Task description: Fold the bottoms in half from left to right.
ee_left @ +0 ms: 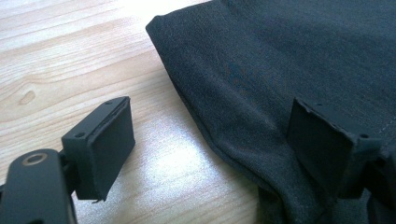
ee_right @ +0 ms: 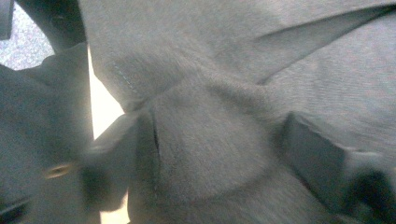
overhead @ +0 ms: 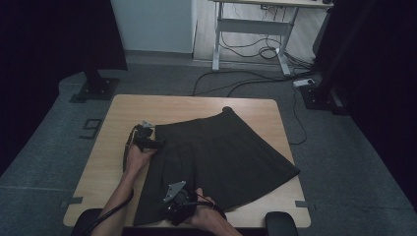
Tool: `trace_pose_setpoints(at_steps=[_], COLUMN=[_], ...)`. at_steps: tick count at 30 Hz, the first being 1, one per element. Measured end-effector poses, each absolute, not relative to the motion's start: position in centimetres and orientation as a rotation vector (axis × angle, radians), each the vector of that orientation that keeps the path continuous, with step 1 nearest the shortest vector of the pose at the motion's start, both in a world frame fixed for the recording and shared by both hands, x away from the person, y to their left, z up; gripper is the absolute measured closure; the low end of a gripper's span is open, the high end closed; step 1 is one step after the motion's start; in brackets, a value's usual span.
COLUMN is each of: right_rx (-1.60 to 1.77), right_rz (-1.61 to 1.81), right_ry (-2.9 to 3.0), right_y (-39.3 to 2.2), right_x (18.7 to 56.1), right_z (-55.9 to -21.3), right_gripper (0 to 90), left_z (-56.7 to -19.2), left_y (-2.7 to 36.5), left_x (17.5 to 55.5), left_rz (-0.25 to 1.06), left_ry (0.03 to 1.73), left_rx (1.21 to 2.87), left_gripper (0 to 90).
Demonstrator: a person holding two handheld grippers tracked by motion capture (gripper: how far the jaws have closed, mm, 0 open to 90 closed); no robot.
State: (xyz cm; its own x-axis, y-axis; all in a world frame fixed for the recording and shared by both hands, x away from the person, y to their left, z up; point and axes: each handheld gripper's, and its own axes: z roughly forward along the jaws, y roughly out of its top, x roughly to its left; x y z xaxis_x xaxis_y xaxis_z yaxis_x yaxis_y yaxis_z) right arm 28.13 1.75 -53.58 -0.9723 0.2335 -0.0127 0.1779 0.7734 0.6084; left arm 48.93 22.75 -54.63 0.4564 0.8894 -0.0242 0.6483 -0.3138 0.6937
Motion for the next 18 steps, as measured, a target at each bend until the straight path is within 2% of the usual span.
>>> trace_pose_setpoints(at_steps=[4,7,11,12,14,18], right_rx=[0.343,0.372,0.386,0.387,0.394,0.384], right_rz=[0.975,0.947,0.946,0.948,0.952,0.980], right_ry=[2.865,2.836,2.828,2.827,2.830,2.856], right_y=[1.3,1.1,0.9,0.9,0.8,1.1], right_x=[28.4,28.7,28.8,28.8,28.8,28.8], right_z=[-53.2,-53.0,-53.0,-53.0,-53.0,-53.0], right_gripper=[60.2,76.8,80.8,81.2,81.4,81.5], left_z=[-54.6,-54.5,-54.3,-54.2,-54.0,-53.8], left_y=[22.6,22.3,21.7,21.5,21.0,21.2], left_x=[48.8,48.7,48.6,48.6,48.5,48.2], left_rz=[0.481,0.472,0.406,0.417,0.461,0.470], left_ry=[1.245,1.218,1.203,1.207,1.194,1.187], left_rx=[2.060,2.052,2.051,2.061,2.105,2.131], left_gripper=[26.1,42.6,75.9,81.0,84.5,85.3])
